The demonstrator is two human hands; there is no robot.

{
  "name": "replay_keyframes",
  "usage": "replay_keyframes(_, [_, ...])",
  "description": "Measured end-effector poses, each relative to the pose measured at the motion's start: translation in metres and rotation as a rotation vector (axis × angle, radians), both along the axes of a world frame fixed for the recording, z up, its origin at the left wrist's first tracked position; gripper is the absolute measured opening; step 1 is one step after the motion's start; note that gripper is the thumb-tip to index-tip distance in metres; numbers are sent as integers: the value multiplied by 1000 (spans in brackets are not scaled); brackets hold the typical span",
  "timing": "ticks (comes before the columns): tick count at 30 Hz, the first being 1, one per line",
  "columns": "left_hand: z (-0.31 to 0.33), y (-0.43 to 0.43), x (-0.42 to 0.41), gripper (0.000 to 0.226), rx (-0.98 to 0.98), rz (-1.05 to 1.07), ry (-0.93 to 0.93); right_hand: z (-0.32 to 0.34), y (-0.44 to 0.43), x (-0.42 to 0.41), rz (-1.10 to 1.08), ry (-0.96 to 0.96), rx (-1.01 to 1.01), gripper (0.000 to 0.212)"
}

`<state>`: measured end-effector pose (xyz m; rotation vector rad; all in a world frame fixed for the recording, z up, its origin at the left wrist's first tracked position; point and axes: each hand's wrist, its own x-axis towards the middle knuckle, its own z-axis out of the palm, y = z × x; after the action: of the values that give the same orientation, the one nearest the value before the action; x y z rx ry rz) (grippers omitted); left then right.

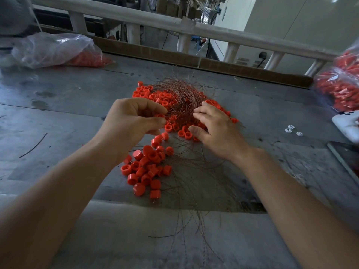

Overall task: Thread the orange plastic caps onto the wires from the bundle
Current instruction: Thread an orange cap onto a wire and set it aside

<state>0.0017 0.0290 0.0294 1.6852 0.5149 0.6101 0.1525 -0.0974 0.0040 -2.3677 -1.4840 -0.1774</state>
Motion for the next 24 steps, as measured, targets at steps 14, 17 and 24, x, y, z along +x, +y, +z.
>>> replay_keyframes(14, [1, -1, -1, 23, 19, -12, 2, -7, 3, -7, 120, -12, -136, 59])
replay_keyframes(17, [0, 0, -1, 22, 15, -12, -5, -3, 2, -10, 125, -9, 51, 43])
replay_keyframes(24, [-5, 3, 1, 14, 122, -15, 2, 3, 0, -17, 166, -131, 373, 8])
